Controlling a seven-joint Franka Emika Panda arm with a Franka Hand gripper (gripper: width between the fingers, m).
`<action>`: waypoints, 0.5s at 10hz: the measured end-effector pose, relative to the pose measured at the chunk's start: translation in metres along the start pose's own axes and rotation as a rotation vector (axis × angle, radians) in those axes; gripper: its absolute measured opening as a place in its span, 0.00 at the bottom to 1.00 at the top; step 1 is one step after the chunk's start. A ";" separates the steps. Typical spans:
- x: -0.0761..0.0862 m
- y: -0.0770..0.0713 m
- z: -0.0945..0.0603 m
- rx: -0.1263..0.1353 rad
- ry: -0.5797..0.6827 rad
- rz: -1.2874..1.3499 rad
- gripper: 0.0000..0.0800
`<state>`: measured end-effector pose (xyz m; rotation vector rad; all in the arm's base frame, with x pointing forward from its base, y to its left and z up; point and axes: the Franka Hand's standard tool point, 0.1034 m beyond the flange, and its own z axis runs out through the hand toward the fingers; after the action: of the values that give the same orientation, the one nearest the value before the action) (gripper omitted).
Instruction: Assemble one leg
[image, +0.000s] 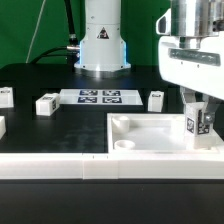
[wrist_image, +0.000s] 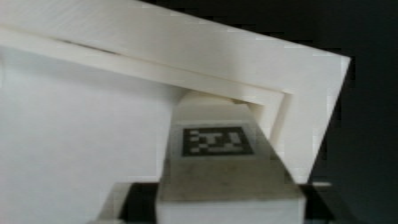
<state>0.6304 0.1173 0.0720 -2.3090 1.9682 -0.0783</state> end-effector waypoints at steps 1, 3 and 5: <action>-0.002 0.002 0.000 -0.013 -0.011 0.139 0.37; -0.002 0.002 0.000 -0.013 -0.020 0.256 0.37; -0.005 0.001 0.001 -0.012 -0.032 0.420 0.45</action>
Offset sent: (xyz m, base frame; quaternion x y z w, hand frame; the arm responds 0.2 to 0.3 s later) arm 0.0029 -0.0047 -0.0019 0.0218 -0.0072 0.1870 0.9821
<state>0.6283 0.1221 0.0712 -1.8387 2.3895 0.0058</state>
